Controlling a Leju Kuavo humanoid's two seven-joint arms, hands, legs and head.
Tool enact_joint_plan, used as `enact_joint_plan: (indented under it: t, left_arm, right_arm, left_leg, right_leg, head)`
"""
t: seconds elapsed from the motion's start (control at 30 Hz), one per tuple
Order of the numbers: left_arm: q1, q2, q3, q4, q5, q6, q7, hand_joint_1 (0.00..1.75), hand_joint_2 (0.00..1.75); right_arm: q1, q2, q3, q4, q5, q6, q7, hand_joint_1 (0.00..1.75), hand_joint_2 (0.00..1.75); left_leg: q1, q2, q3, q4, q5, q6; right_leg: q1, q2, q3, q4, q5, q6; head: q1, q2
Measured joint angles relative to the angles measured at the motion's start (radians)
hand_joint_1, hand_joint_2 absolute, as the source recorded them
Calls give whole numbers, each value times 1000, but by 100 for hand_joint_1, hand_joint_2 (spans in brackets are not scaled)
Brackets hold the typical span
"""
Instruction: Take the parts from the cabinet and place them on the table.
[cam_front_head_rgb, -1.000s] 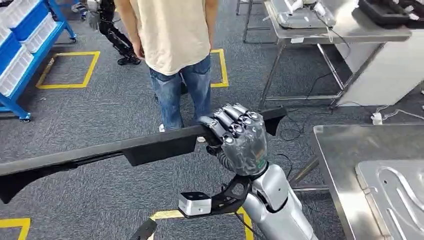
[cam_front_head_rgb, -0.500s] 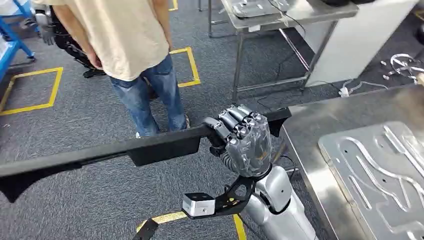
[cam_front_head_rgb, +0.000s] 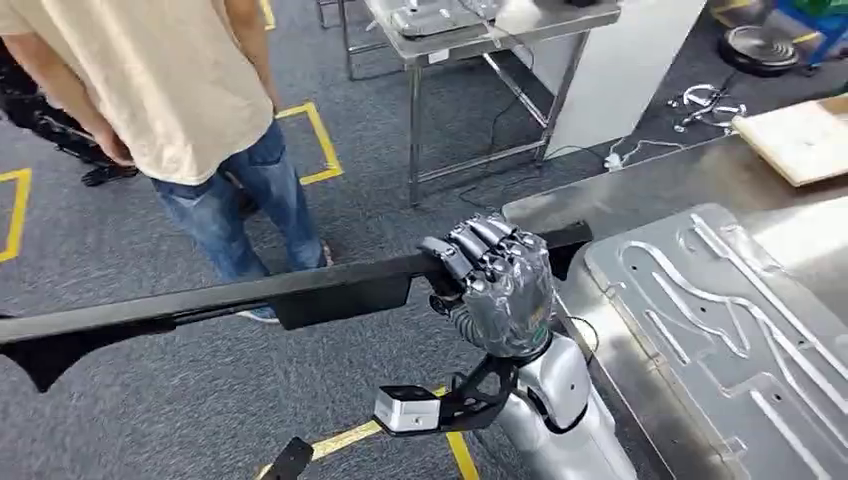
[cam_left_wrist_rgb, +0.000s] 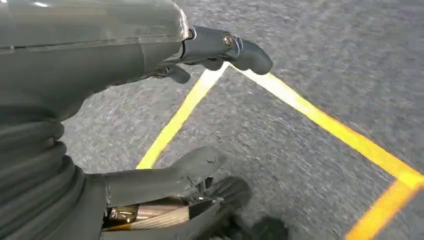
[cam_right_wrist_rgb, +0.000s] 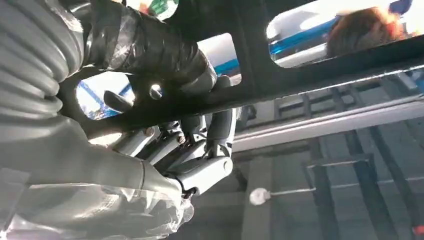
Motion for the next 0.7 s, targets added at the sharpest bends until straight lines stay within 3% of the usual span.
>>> enact_joint_plan:
  t: [0.07, 0.1, 0.13, 0.2, 0.23, 0.27, 0.3, 0.4, 0.43, 0.47, 0.5, 0.57, 0.6, 0.63, 0.67, 0.7]
  left_arm:
    - [9, 0, 0, 0, -1, 0, 1, 0, 175]
    - [11, 2, 0, 0, -1, 0, 2, 0, 175]
    - [11, 2, 1, 0, -1, 0, 3, 0, 175]
    - [7, 0, 1, 0, -2, -1, 2, 0, 175]
    - [6, 0, 1, 0, -2, -2, 2, 0, 175]
    - [6, 0, 1, 0, -1, -2, 2, 0, 175]
    - [6, 1, 1, 0, -2, -2, 2, 0, 175]
    - [4, 0, 1, 0, -2, -2, 1, 0, 175]
    - [2, 0, 1, 0, -3, -2, 1, 0, 175]
    - [1, 0, 1, 0, -3, -2, 0, 0, 175]
    - [2, 0, 1, 0, -4, -2, 0, 0, 175]
    - [9, 2, 2, 0, -4, -2, 0, 0, 175]
    - [13, 2, 2, 0, -4, -1, 0, 0, 175]
    - [15, 2, 2, 0, -2, 0, -1, 0, 175]
    - [15, 2, 2, 0, -2, 0, -2, 0, 175]
    - [14, 2, 2, 0, -2, 0, -3, 0, 175]
  right_arm:
    - [6, -1, -1, 0, 0, 0, 0, 175, 175]
    - [10, -2, -4, 0, 0, 0, -1, 175, 175]
    - [14, -3, -7, 0, 0, 0, -2, 175, 175]
    - [16, -3, -14, -2, 0, 0, -3, 175, 175]
    - [15, -3, -17, -4, 0, 0, -3, 175, 175]
    - [15, -3, -20, -6, -1, 0, -3, 175, 175]
    - [16, -3, -22, -7, -1, 0, -3, 175, 175]
    - [18, -3, -32, -11, -4, 0, -13, 175, 175]
    - [19, -3, -34, -16, -6, 0, -16, 175, 175]
    - [18, -3, -35, -20, -9, 0, -19, 175, 175]
    - [17, -2, -35, -20, -11, 0, -19, 175, 175]
    - [20, -2, -37, -20, -10, 0, -19, 175, 175]
    - [22, -2, -39, -20, -10, 0, -19, 175, 175]
    - [24, -2, -41, -20, -10, 0, -19, 175, 175]
    - [24, -2, -42, -20, -9, 0, -19, 175, 175]
    - [24, -2, -43, -20, -6, 0, -18, 175, 175]
  left_leg:
    - [-2, 31, -1, 4, -3, 1]
    - [-2, 47, -3, 6, -5, 1]
    - [-2, 61, -3, 9, -8, 0]
    - [-2, 83, -1, 15, -15, -4]
    - [-3, 91, 1, 21, -20, -11]
    - [-12, 99, -2, 25, -26, -19]
    - [-13, 107, -1, 27, -28, -24]
    - [-14, 135, 5, 24, -30, -37]
    - [-8, 120, 3, 32, -44, -43]
    - [-7, 68, -9, 67, -71, -47]
    - [-5, 47, -37, 129, -111, -47]
    - [-5, 31, -108, 277, -172, -49]
    - [-5, 28, -132, 321, -176, -49]
    - [-6, 27, -133, 314, -155, -47]
    - [-6, 24, -118, 272, -120, -42]
    - [-6, 15, -79, 183, -65, -36]
  right_leg:
    - [-5, -28, -61, 132, -54, 4]
    - [-6, -32, -72, 155, -53, 6]
    - [-8, -37, -57, 131, -30, 7]
    - [-8, -53, 26, -15, 44, 5]
    - [-6, -84, 76, -101, 71, 1]
    - [10, -113, 84, -122, 53, -8]
    - [5, -94, 80, -124, 58, -17]
    - [6, -65, 74, -126, 61, -31]
    - [-2, -56, 79, -132, 66, -38]
    - [-3, -46, 79, -135, 68, -42]
    - [-3, -38, 78, -135, 70, -46]
    - [0, -14, 77, -134, 70, -50]
    - [1, 0, 77, -134, 70, -51]
    - [3, 14, 78, -133, 70, -51]
    - [3, 27, 79, -132, 70, -51]
    - [4, 42, 80, -131, 70, -50]
  head:
    - [0, 0]
    - [0, 0]
    - [0, 0]
    - [0, 0]
    - [0, 0]
    - [0, 0]
    - [-2, 0]
    - [-1, 0]
    - [-1, 0]
    - [-1, 0]
    - [-1, 0]
    - [-1, 0]
    - [-1, 0]
    - [-1, 0]
    - [-1, 0]
    - [-1, 0]
